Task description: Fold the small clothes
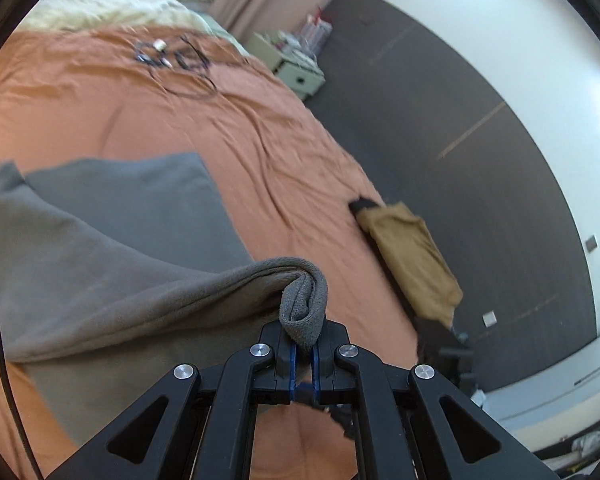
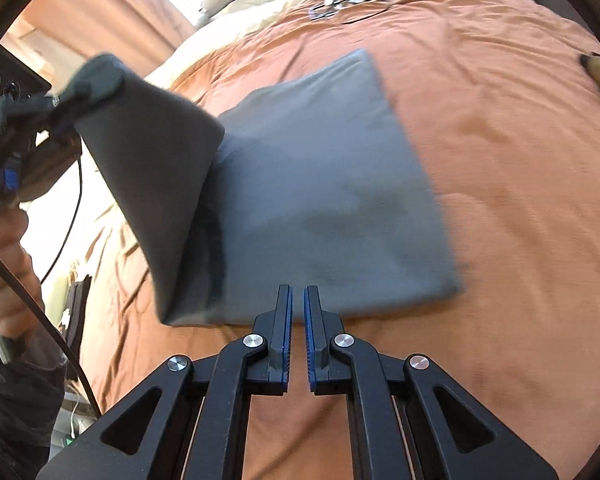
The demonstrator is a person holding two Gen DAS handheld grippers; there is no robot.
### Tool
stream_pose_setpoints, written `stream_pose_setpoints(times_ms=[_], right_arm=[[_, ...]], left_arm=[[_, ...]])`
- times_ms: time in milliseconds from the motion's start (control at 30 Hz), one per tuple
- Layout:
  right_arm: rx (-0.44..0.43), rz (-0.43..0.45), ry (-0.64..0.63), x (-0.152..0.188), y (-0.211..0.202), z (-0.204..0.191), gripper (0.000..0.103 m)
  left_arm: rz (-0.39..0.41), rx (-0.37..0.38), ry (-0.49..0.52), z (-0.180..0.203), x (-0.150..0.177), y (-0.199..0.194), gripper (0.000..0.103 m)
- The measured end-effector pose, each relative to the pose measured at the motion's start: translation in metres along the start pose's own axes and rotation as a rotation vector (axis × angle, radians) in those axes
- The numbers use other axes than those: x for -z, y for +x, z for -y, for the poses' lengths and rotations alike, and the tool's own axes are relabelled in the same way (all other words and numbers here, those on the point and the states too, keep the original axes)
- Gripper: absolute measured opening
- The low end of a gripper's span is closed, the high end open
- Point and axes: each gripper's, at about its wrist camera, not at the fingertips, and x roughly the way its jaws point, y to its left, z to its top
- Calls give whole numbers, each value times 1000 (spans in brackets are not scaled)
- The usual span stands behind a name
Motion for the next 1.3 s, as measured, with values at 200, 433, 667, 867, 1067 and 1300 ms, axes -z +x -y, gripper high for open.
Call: stream_pose_setpoints(times_ms=[200,433,667,867,1067,1300], right_arm=[[45,47,35,9,-26,17,53],[60,50,-63,-1,-28,6,53],[97,1,-251,-25,-7,-22,53],[187,-95,-414,-47,35,-50,51],[221,-164,-524,-61,66,-74,16],[90,-132,-341,-81,50,-47,4]], left_arm=[[-85,5,17,9,12,34,42],[-50,-70,-36,-22,29,4,55],[-26,-195,-154,-76,55,-35,55],[-16,-286,-279,-119,91,-58,55],[-44,-325,-380,-147,123,-59,55],[-78,-338,-401,-151,132,-47,55]])
